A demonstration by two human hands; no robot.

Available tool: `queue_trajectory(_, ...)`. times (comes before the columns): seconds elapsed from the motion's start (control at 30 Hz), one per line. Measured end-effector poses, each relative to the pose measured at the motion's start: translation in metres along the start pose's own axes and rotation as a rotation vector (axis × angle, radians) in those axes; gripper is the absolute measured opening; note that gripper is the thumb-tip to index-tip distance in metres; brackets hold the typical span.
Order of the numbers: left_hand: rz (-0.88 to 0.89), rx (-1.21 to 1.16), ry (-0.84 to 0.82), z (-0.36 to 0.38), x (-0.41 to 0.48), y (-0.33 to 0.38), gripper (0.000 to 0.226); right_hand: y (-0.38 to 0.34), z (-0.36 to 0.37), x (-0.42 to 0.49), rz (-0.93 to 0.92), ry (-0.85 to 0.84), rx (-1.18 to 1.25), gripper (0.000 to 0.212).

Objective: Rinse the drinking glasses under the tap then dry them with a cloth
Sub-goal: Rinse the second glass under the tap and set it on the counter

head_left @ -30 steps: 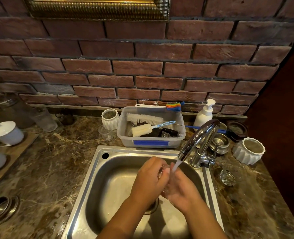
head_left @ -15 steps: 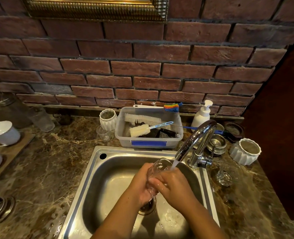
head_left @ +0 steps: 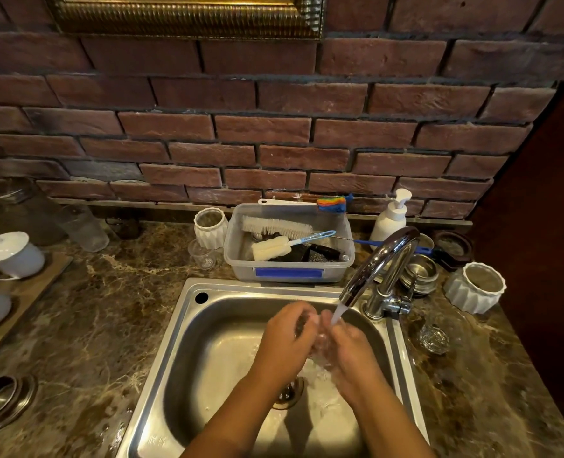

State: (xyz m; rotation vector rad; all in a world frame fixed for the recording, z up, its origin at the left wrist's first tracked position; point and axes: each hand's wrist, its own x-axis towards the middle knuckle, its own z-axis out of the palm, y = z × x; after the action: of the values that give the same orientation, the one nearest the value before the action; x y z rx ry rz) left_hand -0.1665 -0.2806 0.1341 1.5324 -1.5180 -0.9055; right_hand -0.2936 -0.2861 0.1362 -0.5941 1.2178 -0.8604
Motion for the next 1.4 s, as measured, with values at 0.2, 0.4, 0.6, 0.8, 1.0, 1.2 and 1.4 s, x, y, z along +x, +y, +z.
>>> queue_trajectory(0.2,-0.841,-0.876,-0.029,0.004,0.004,0.02,0.024,-0.023,0.001,-0.009,-0.561,-0.114,-0.886,0.025)
queue_trajectory(0.4,-1.032,-1.2,-0.139,-0.004,-0.005,0.021,0.017,-0.013,-0.008,-0.01,-0.825,-0.213,-1.427,0.032)
queue_trajectory(0.6,-0.505,-0.459,0.167,0.012,0.007,0.015,0.022,0.003,0.003,-0.01,-0.433,0.015,-0.497,0.023)
queue_trajectory(0.8,0.215,0.409,-0.018,0.008,-0.001,0.007,0.025,0.011,-0.001,-0.006,0.2,0.018,0.383,0.037)
queue_trajectory(1.0,-0.249,0.03,-0.183,0.014,-0.007,0.005,0.023,0.004,-0.013,0.005,0.009,0.113,-0.194,0.026)
queue_trajectory(1.2,-0.834,-0.707,-0.475,0.008,-0.009,0.009,0.047,-0.021,-0.011,0.004,-0.109,0.089,-0.602,0.035)
queue_trajectory(1.4,-1.062,-1.024,-0.363,0.014,-0.015,0.004,0.075,-0.014,0.0,0.004,-0.343,0.109,-0.799,0.032)
